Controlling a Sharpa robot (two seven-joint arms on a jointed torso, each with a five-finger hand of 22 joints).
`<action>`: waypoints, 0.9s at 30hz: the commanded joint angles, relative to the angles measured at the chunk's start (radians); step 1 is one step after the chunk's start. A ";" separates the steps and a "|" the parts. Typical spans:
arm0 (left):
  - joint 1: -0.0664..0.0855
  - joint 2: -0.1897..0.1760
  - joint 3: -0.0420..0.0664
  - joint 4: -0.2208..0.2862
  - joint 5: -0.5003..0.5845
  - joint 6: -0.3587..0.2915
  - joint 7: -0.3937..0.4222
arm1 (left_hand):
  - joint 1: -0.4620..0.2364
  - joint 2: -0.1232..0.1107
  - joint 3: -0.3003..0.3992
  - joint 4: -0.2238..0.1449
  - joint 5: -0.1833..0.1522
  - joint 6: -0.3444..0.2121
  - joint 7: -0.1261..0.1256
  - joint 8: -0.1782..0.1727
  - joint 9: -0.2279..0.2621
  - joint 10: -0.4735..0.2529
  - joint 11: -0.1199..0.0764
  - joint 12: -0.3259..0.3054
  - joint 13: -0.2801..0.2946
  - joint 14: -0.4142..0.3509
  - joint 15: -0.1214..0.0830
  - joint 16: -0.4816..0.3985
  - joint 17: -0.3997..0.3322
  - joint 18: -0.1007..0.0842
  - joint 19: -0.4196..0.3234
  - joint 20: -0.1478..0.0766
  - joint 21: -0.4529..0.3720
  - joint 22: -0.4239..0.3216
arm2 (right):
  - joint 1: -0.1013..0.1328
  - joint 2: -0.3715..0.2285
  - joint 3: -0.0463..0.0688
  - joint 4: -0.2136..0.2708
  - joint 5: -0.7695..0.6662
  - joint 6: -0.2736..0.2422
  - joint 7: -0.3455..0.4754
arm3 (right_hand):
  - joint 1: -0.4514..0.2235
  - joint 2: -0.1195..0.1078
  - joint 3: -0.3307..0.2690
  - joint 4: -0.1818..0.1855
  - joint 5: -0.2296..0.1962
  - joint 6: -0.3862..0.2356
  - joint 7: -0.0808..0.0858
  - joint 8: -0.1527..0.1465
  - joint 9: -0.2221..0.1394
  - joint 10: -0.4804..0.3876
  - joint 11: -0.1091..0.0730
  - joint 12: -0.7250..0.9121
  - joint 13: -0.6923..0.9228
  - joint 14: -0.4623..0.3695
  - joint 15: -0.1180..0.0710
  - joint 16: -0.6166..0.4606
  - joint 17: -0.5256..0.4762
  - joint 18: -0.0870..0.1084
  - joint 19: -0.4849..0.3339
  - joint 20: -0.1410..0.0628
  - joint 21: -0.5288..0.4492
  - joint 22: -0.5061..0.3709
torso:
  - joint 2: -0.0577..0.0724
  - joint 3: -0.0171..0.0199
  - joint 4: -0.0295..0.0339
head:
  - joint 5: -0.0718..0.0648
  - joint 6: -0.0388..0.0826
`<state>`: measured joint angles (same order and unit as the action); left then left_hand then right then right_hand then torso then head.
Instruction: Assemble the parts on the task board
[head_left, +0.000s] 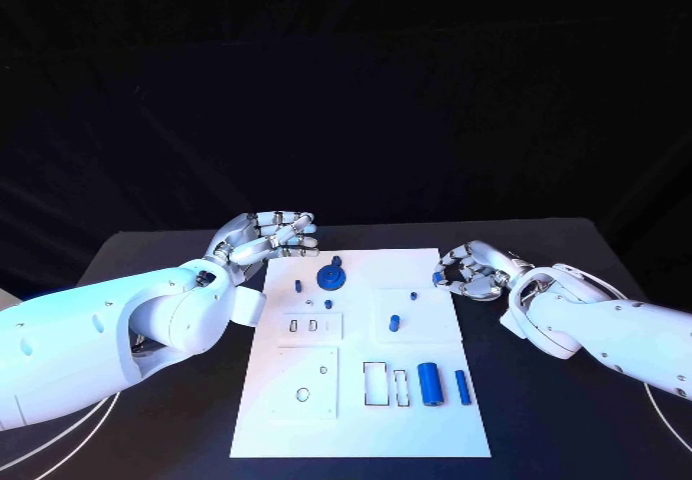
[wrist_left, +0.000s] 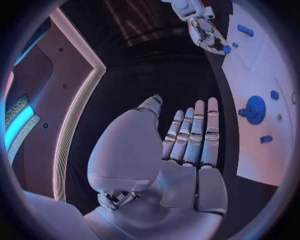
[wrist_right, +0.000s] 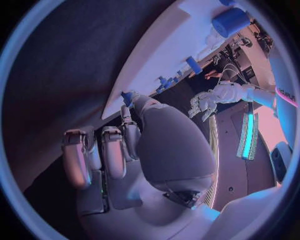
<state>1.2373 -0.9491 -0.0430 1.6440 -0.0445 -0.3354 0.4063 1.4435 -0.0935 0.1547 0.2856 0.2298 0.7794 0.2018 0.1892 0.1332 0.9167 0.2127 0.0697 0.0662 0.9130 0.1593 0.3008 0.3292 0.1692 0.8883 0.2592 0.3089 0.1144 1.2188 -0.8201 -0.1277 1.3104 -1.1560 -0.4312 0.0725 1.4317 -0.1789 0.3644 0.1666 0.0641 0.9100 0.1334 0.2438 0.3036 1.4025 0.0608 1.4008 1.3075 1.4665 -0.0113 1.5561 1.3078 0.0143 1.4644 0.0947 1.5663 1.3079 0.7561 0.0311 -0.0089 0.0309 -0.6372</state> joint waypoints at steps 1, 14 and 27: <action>0.000 0.002 0.001 0.001 0.002 0.016 0.009 | 0.007 0.005 0.003 -0.003 -0.001 -0.004 0.059 -0.002 0.000 -0.005 -0.002 -0.002 0.000 -0.005 0.000 -0.005 0.001 0.012 -0.006 0.000 0.000 -0.002 | -0.003 0.002 -0.001 -0.002 -0.001 0.021 0.005 | -0.002 0.012 0.004 -0.001 -0.004 0.009 0.000 0.006 -0.001 0.002 -0.006 0.005 0.091 0.096 -0.009 -0.001 0.228 -0.014 0.106 -0.007 0.004 0.263 | -0.001 0.0000 -0.0002 | 0.002 0.001; 0.000 0.002 0.001 0.000 0.002 0.026 0.002 | 0.009 0.006 0.004 -0.003 -0.001 -0.003 0.059 -0.001 0.000 -0.004 -0.003 -0.001 0.001 -0.005 0.000 -0.005 0.003 0.013 -0.006 0.000 0.001 -0.002 | -0.003 0.009 -0.001 -0.012 -0.001 0.024 0.004 | -0.006 0.012 0.006 0.000 -0.005 0.010 -0.001 0.006 -0.002 0.004 -0.007 0.006 0.092 0.096 -0.011 -0.001 0.227 -0.014 0.106 -0.009 0.004 0.263 | -0.001 0.0007 0.0003 | 0.003 0.003; 0.000 0.003 0.000 0.000 0.002 0.036 -0.007 | 0.008 0.007 0.005 -0.002 -0.002 -0.003 0.059 -0.001 0.000 -0.004 -0.003 -0.001 0.000 -0.006 0.000 -0.005 0.004 0.013 -0.007 0.000 0.001 -0.002 | -0.003 0.026 -0.001 -0.033 0.005 0.006 0.004 | -0.023 -0.005 0.007 0.002 -0.005 -0.011 0.008 -0.009 -0.012 -0.008 -0.002 -0.007 0.080 0.096 -0.005 -0.001 0.228 -0.014 0.106 -0.008 0.004 0.263 | 0.000 0.0007 -0.0015 | 0.006 0.002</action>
<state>1.2372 -0.9480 -0.0432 1.6423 -0.0445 -0.3236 0.3998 1.4476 -0.0894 0.1547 0.2856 0.2298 0.7794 0.2018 0.1892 0.1332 0.9167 0.2126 0.0696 0.0662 0.9130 0.1593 0.3008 0.3326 0.1692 0.8882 0.2592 0.3089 0.1135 1.2181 -0.7958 -0.1279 1.2786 -1.1516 -0.4301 0.0713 1.4193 -0.1833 0.3673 0.1696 0.0641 0.9044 0.1389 0.2387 0.2931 1.4023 0.0610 1.3997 1.3074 1.4666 -0.0182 1.5560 1.3075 0.0143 1.4680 0.0913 1.5663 1.3076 0.7554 0.0316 -0.0091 0.0362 -0.6344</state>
